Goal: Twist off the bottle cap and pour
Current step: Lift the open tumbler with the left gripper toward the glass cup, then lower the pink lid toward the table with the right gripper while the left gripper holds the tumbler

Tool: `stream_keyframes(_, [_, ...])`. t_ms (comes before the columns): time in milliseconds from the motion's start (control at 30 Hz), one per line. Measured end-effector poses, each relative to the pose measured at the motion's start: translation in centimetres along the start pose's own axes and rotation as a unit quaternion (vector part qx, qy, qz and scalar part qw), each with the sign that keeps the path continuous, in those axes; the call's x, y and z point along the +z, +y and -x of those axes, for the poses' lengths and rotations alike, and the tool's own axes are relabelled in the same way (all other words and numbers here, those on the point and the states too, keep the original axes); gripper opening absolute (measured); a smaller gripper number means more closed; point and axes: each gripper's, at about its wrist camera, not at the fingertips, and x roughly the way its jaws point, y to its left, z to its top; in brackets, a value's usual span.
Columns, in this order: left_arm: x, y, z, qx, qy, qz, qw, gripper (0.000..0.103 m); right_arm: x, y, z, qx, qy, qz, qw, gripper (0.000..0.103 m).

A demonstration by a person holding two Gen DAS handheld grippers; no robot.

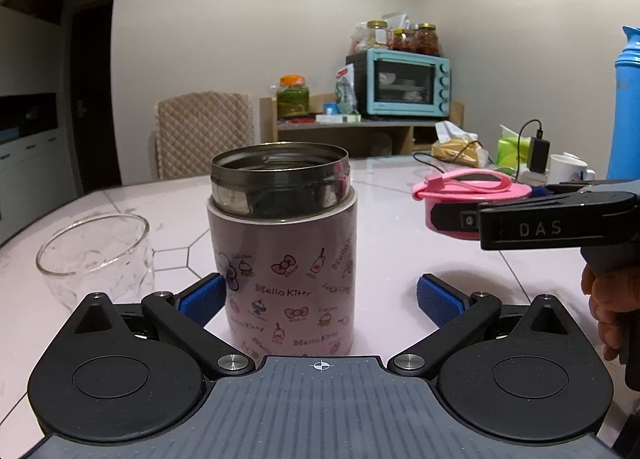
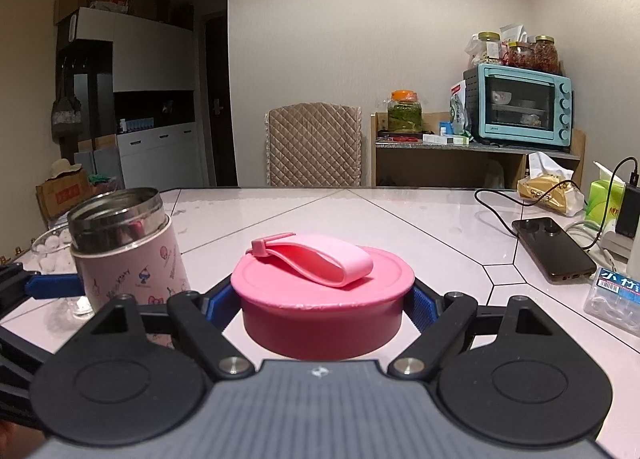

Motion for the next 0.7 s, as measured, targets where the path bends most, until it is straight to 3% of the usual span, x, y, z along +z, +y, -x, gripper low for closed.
stream_keyframes(700, [-0.2, -0.2, 0.6, -0.006, 0.001, 0.002, 1.0000, 0.103, -1.2, 0.1, 0.3, 0.032, 0.030, 0.015, 0.999, 0.085])
